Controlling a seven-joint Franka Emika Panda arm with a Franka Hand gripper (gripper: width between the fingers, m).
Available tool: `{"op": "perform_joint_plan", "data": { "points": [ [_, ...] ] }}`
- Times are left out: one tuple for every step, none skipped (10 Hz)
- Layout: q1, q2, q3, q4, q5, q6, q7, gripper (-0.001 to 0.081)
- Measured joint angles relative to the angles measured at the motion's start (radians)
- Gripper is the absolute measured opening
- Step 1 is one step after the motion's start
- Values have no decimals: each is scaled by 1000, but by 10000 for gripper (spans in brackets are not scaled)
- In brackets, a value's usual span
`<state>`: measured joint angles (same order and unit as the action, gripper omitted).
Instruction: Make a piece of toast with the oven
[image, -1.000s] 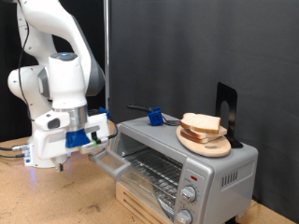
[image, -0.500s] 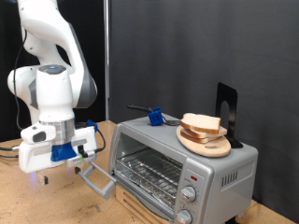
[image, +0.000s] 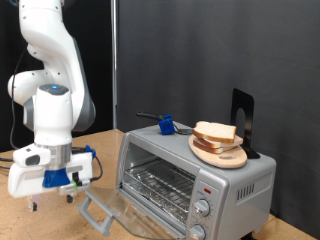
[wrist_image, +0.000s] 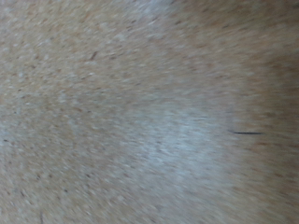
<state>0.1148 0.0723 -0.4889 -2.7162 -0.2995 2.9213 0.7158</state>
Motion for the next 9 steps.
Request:
{"op": "perform_joint_plan", "data": {
  "points": [
    [1,55,-13,4,-29,61,41,808],
    [1,108,-15,12,-31,111,56,808],
    [1,154,-7,24,-21,154,63,808],
    [-9,190,16,39,-1,178,63,808],
    [-44,211,67,52,29,184,53,808],
    [-123,214,154,59,78,179,5,807],
    [-248,202,277,60,162,163,-96,807],
    [-372,173,407,58,264,116,-215,807],
    [-450,132,483,57,352,52,-319,807]
  ]
}}
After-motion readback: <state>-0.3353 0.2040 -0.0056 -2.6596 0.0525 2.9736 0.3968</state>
